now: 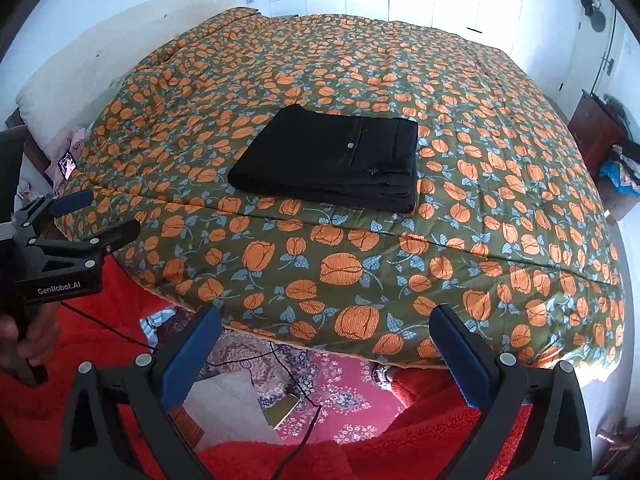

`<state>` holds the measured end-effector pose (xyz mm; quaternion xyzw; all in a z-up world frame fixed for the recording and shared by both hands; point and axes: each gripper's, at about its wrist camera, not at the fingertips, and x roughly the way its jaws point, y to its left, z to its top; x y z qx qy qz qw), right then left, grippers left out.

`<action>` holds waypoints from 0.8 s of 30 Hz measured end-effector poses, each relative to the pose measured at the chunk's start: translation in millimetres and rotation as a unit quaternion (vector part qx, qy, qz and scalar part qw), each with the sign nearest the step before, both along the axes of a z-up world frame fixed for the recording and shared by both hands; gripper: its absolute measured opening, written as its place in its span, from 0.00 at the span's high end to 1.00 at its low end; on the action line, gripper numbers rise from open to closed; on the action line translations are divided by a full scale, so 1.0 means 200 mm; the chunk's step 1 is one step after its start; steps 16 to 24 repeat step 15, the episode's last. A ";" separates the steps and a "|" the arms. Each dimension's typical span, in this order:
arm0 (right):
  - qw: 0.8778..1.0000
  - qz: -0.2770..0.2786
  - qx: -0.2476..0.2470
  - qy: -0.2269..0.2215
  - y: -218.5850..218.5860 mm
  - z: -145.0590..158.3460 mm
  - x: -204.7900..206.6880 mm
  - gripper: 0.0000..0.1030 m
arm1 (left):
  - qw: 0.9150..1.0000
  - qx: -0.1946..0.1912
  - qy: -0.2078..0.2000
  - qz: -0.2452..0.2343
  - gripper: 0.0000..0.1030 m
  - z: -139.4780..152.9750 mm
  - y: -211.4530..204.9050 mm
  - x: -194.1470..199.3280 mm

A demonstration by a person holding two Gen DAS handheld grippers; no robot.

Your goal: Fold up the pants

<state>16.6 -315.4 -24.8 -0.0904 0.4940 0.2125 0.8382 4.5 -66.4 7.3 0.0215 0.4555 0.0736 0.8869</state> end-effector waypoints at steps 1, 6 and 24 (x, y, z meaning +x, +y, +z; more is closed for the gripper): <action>1.000 -0.001 -0.001 -0.001 0.00 0.00 0.00 0.01 | 1.000 0.001 0.000 -0.001 0.01 0.00 0.00 0.00; 1.000 -0.003 -0.004 -0.006 0.00 0.01 0.00 0.00 | 1.000 0.000 -0.003 -0.002 0.01 0.00 0.00 0.00; 1.000 -0.005 -0.002 -0.009 0.00 0.00 0.00 0.00 | 1.000 -0.003 -0.012 -0.005 0.01 0.02 0.01 -0.01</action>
